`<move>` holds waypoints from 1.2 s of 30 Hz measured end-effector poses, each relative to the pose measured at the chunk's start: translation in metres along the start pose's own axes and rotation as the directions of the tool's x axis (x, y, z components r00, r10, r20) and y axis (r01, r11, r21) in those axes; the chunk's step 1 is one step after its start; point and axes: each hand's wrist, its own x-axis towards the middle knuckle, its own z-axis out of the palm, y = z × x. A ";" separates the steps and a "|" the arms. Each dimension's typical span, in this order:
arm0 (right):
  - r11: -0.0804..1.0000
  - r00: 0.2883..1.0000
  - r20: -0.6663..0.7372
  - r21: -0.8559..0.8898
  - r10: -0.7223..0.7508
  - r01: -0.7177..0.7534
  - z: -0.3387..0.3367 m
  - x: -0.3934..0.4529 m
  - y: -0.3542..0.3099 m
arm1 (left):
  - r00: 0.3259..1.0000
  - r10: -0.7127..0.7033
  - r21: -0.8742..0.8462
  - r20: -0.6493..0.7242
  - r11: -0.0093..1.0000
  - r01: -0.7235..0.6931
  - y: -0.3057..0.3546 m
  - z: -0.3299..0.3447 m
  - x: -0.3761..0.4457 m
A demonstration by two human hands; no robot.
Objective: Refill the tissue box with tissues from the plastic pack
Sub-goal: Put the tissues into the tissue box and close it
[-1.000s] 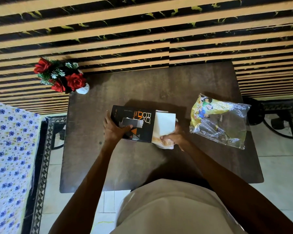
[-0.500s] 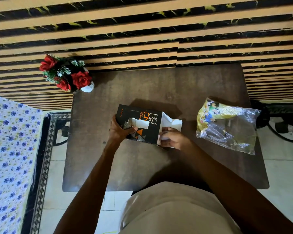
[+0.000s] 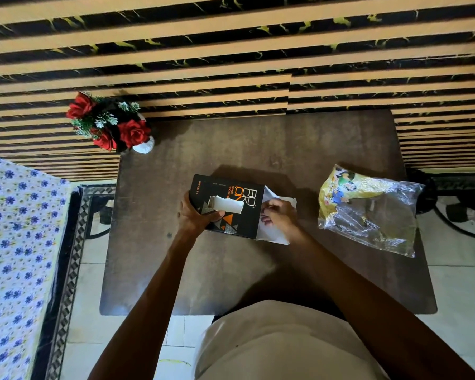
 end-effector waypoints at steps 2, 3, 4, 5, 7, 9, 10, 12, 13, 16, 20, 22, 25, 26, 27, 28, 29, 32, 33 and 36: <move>0.998 0.993 0.110 0.020 -0.053 0.051 -0.005 -0.002 -0.006 | 1.000 -0.001 0.008 -0.008 1.000 0.001 0.000 -0.001 -0.001; 0.997 0.983 0.175 0.060 -0.049 0.039 -0.005 -0.001 -0.008 | 1.000 0.000 0.006 -0.009 1.000 0.000 0.002 -0.001 -0.002; 0.995 0.974 0.225 0.096 -0.034 0.012 -0.005 0.001 -0.009 | 1.000 0.000 0.004 -0.008 1.000 0.000 0.003 0.000 -0.002; 0.990 0.966 0.257 0.140 -0.021 -0.015 -0.002 0.002 -0.011 | 1.000 0.004 0.002 -0.005 1.000 -0.004 0.004 0.000 -0.003; 0.977 0.961 0.275 0.208 -0.011 -0.048 0.002 0.003 -0.013 | 1.000 0.002 0.005 -0.003 1.000 -0.002 0.005 0.000 -0.003; 0.964 0.954 0.301 0.252 0.005 -0.084 0.004 0.004 -0.012 | 1.000 -0.013 0.010 0.003 1.000 0.013 0.006 -0.001 -0.004; 0.954 0.947 0.322 0.277 0.016 -0.110 0.003 0.002 -0.012 | 1.000 -0.019 0.009 0.003 1.000 0.019 0.005 -0.001 -0.004; 0.919 0.923 0.385 0.357 0.018 -0.167 0.001 0.000 -0.011 | 1.000 -0.026 0.010 -0.002 1.000 0.026 0.003 0.000 -0.004; 0.897 0.909 0.417 0.398 0.010 -0.192 0.001 0.000 -0.011 | 1.000 -0.027 0.013 -0.004 1.000 0.027 0.003 0.000 -0.005; 0.858 0.897 0.441 0.457 0.011 -0.235 0.001 -0.001 -0.013 | 0.999 -0.036 -0.003 -0.002 0.999 0.036 0.001 0.002 -0.007; 0.849 0.882 0.472 0.467 -0.003 -0.247 -0.001 -0.002 -0.012 | 0.999 -0.049 -0.004 0.009 0.999 0.049 0.000 0.001 -0.006; 0.854 0.873 0.488 0.457 -0.006 -0.250 -0.004 -0.005 -0.012 | 0.999 -0.045 0.007 0.015 0.999 0.045 0.001 0.001 -0.007; 0.890 0.961 0.277 0.431 0.027 -0.149 -0.010 -0.012 -0.017 | 0.999 -0.049 0.009 0.009 0.999 0.048 0.003 0.001 -0.009; 0.904 0.986 0.167 0.417 0.027 -0.095 -0.012 -0.014 -0.017 | 0.999 -0.052 0.005 0.002 0.999 0.052 0.004 0.000 -0.010; 0.925 0.998 0.060 0.380 0.004 -0.027 -0.015 -0.016 -0.017 | 0.998 -0.057 0.017 -0.005 0.998 0.057 0.008 0.001 -0.013; 0.955 0.998 -0.050 0.292 -0.042 0.055 -0.018 -0.017 -0.016 | 0.999 -0.051 0.053 -0.019 0.997 0.051 0.012 0.002 -0.017; 0.981 0.978 -0.174 0.139 -0.112 0.137 -0.023 -0.017 -0.014 | 0.999 -0.032 0.120 -0.042 0.992 0.036 0.017 0.004 -0.021; 0.899 0.868 -0.333 -0.365 -0.367 0.240 -0.030 -0.014 -0.012 | 0.977 0.147 0.429 -0.156 0.901 -0.067 0.034 0.009 -0.035; 0.847 0.860 -0.279 -0.457 -0.428 0.273 -0.032 -0.011 -0.011 | 0.953 0.259 0.517 -0.155 0.844 -0.145 0.040 0.012 -0.040; 0.657 0.890 0.086 -0.643 -0.448 0.393 -0.039 0.002 -0.011 | 0.900 0.436 0.631 0.015 0.694 -0.347 0.044 0.030 -0.054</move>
